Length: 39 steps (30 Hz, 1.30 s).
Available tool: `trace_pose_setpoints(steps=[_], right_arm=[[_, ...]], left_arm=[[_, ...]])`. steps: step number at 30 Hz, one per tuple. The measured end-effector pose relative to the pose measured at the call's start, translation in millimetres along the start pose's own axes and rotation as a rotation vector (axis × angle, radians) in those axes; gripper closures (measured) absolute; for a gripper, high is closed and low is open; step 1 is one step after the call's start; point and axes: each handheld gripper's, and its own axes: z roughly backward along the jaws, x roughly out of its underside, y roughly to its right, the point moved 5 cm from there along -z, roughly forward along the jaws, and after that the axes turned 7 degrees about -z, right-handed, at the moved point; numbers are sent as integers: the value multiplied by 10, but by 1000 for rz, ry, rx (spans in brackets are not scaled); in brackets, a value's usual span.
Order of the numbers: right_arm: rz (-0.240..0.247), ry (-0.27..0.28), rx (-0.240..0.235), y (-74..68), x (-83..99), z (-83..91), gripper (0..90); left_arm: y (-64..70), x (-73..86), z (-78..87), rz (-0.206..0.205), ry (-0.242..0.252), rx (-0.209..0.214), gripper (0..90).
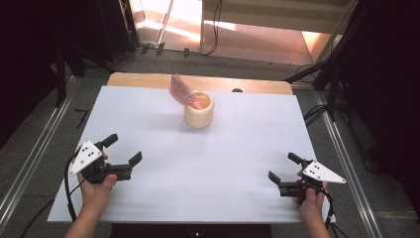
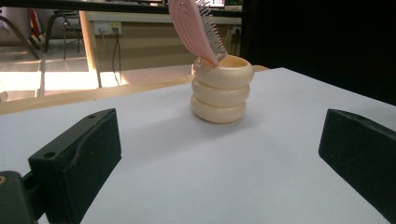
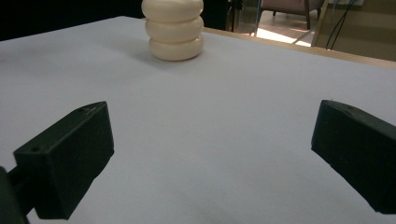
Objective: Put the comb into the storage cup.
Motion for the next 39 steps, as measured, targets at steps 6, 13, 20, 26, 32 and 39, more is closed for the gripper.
trace_pose_setpoints(steps=[6,13,20,26,32,39], right_arm=[[-1,-1,1,-2,1,-2,0],[-3,-5,6,-2,4,-5,0],[-4,-5,10,1,5,-5,0],[-5,-3,8,4,4,-3,0],[-7,-7,13,2,5,-6,0],[-10,-3,7,9,4,0,0]], left_arm=[[-20,76,121,-11,-12,-14,0],[-82,188,254,-10,-25,-25,0],[-176,281,390,-11,-39,-51,0],[-231,387,489,-16,-64,-61,0],[-305,457,591,1,-72,-66,0],[-387,533,661,19,-81,-77,0]])
